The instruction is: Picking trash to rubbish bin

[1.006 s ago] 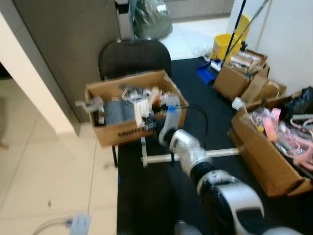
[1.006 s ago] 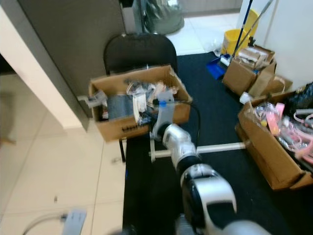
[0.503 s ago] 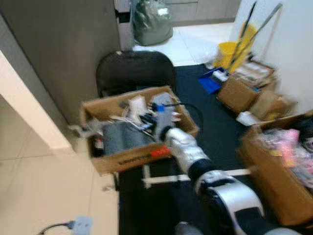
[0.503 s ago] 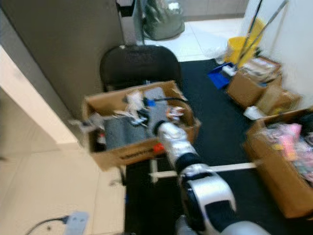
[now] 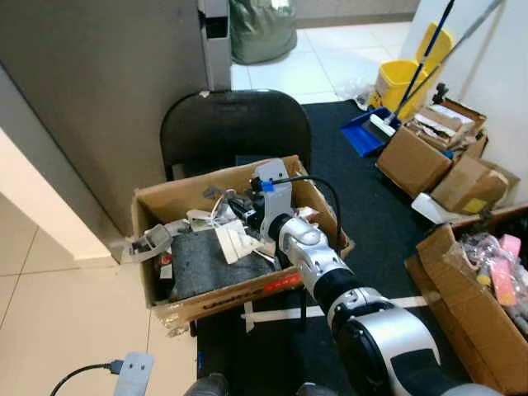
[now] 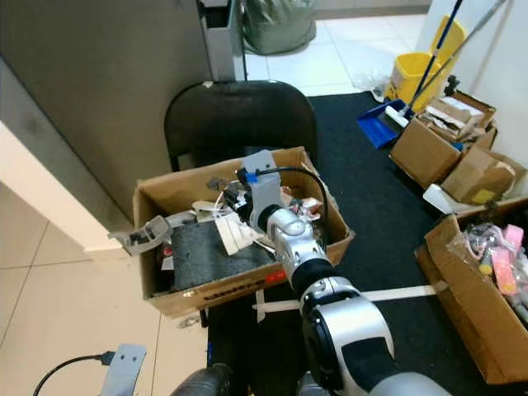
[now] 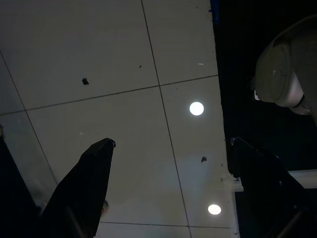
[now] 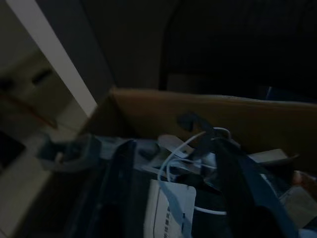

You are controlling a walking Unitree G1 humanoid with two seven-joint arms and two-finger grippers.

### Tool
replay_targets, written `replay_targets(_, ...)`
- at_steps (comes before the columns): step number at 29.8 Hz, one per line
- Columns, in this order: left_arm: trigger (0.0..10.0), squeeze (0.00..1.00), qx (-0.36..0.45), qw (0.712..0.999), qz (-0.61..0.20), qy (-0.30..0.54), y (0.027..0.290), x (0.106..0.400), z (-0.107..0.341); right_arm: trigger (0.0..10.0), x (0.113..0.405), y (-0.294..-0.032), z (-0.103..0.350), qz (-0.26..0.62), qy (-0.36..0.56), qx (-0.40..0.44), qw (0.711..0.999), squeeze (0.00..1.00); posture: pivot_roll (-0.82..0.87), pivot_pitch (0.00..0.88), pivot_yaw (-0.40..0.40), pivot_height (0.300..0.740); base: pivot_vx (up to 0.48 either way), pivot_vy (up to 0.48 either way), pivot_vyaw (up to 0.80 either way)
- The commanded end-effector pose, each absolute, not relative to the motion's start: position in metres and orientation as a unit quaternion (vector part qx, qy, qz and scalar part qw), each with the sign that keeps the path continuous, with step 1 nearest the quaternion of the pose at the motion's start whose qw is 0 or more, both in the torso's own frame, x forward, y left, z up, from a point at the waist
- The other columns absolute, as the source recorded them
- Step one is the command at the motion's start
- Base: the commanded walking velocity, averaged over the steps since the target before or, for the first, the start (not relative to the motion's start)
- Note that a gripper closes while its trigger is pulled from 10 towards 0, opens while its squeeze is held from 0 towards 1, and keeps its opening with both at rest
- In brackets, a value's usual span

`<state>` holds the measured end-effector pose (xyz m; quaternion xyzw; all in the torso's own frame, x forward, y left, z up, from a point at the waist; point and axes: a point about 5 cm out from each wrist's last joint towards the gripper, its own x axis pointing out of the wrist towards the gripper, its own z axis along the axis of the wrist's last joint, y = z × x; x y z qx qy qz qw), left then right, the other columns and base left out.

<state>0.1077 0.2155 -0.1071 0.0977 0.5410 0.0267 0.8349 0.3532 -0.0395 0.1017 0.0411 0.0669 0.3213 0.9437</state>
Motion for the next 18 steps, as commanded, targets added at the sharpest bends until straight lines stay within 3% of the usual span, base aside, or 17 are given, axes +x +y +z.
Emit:
replay_targets(1, 10.0, 0.0, 0.103, 0.821, 0.029, 0.561, 0.218, 0.095, -0.11, 10.0, 0.35, -0.035, 0.101, 0.339, 0.065, 0.099, 0.933, 1.0, 0.07, 0.05, 0.046, 0.74, 0.0, 0.0, 0.0)
replay_targets(4, 10.0, 0.0, 0.104, 0.82, 0.031, 0.562, 0.218, 0.095, -0.11, 10.0, 0.348, -0.032, 0.104, 0.364, 0.064, 0.137, 0.919, 0.96, 0.07, 0.05, 0.046, 0.74, 0.0, 0.0, 0.0)
replay_targets(5, 10.0, 0.0, 0.103, 0.819, 0.032, 0.563, 0.219, 0.094, -0.11, 10.0, 0.343, -0.026, 0.105, 0.414, 0.07, 0.187, 0.888, 0.0, 0.07, 0.049, 0.046, 0.74, 0.0, 0.0, 0.0)
replay_targets(9, 10.0, 0.0, 0.102, 0.818, 0.035, 0.564, 0.219, 0.093, -0.111, 10.0, 0.318, -0.019, 0.101, 0.581, 0.084, 0.245, 0.772, 0.0, 0.07, 0.045, 0.044, 0.74, 0.0, 0.0, 0.0)
replay_targets(10, 10.0, 0.0, 0.102, 0.818, 0.036, 0.565, 0.219, 0.093, -0.111, 10.0, 0.311, -0.02, 0.098, 0.609, 0.087, 0.244, 0.749, 0.0, 0.07, 0.045, 0.044, 0.74, 0.0, 0.0, 0.0)
replay_targets(11, 10.0, 0.0, 0.102, 0.818, 0.036, 0.565, 0.219, 0.093, -0.111, 10.0, 0.311, -0.02, 0.098, 0.609, 0.087, 0.244, 0.749, 0.0, 0.07, 0.045, 0.044, 0.74, 0.0, 0.0, 0.0)
replay_targets(13, 10.0, 0.0, 0.103, 0.818, 0.037, 0.565, 0.219, 0.093, -0.111, 10.0, 0.29, -0.028, 0.074, 0.674, 0.149, 0.196, 0.697, 0.0, 0.07, 0.044, 0.042, 0.74, 0.0, 0.0, 0.0)
replay_targets(18, 10.0, 0.0, 0.104, 0.816, 0.038, 0.567, 0.22, 0.092, -0.111, 10.0, 0.263, -0.06, 0.011, 0.65, 0.323, 0.006, 0.688, 0.0, 0.06, 0.042, 0.047, 0.74, 0.0, 0.0, 0.0)
